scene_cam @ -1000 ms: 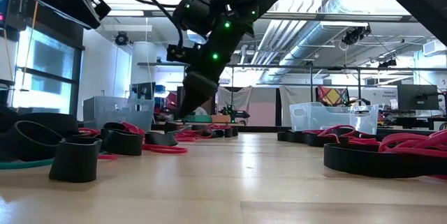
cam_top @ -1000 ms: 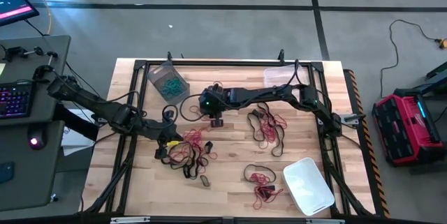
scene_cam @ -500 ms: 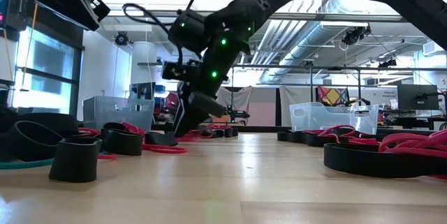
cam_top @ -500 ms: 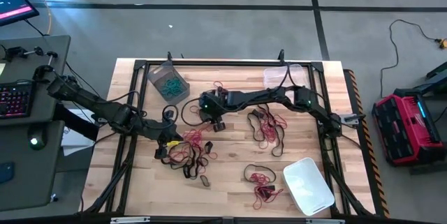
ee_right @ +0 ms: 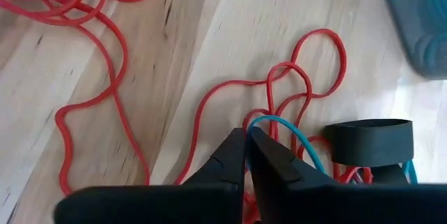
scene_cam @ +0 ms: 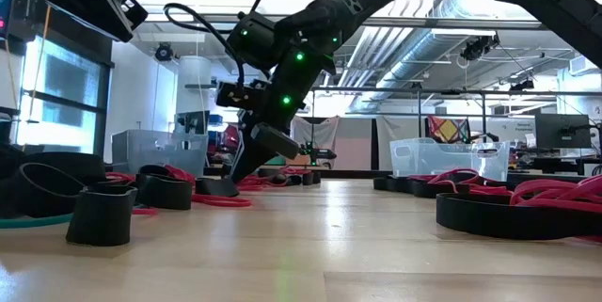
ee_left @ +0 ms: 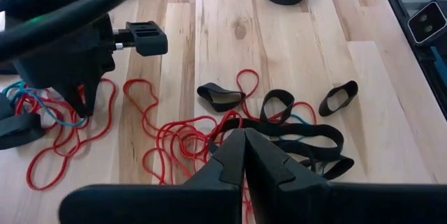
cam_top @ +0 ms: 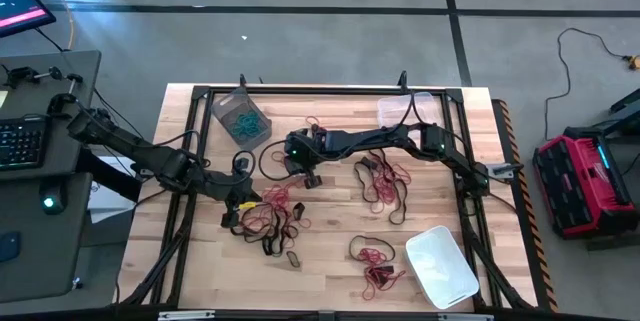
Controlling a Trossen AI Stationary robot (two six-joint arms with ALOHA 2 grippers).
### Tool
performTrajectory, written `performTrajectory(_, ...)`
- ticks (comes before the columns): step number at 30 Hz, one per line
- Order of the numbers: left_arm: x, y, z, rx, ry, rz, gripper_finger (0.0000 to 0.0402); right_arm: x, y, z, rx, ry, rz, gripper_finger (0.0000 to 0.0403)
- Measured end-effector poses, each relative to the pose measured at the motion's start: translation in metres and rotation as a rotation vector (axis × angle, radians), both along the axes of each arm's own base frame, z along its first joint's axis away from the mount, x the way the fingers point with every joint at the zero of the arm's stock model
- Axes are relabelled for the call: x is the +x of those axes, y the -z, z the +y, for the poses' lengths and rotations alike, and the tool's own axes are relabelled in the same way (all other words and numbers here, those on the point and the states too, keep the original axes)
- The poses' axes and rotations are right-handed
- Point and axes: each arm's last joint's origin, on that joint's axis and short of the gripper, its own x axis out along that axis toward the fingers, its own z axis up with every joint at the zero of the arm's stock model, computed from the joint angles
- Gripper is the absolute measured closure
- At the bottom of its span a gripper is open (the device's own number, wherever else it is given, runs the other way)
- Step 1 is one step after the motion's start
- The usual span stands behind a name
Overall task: Sort rubber bands into baskets
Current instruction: Put the blue rubber band into the black bin
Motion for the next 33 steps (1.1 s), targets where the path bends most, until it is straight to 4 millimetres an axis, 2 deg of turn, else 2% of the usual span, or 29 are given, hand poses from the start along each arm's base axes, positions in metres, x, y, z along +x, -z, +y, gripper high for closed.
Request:
performTrajectory(8, 0.0, 0.0, 0.0, 0.0, 0.0, 0.0, 0.0401, -0.001, -0.001, 0.001, 0.007, 0.009, 0.004, 0.04)
performTrajectory(21, 0.0, 0.0, 0.0, -0.009, -0.001, 0.007, 0.0401, -0.005, -0.035, 0.009, 0.027, 0.029, -0.051, 0.0398)
performTrajectory(27, 0.0, 0.0, 0.0, -0.012, 0.002, 0.008, 0.0401, -0.006, -0.04, 0.013, 0.035, 0.03, -0.06, 0.0398)
performTrajectory(30, 0.0, 0.0, 0.0, -0.012, 0.002, 0.008, 0.0401, -0.006, -0.04, 0.014, 0.044, 0.04, -0.058, 0.0387)
performTrajectory(33, 0.0, 0.0, 0.0, -0.011, 0.002, 0.008, 0.0401, -0.006, -0.04, 0.014, 0.044, 0.042, -0.054, 0.0359)
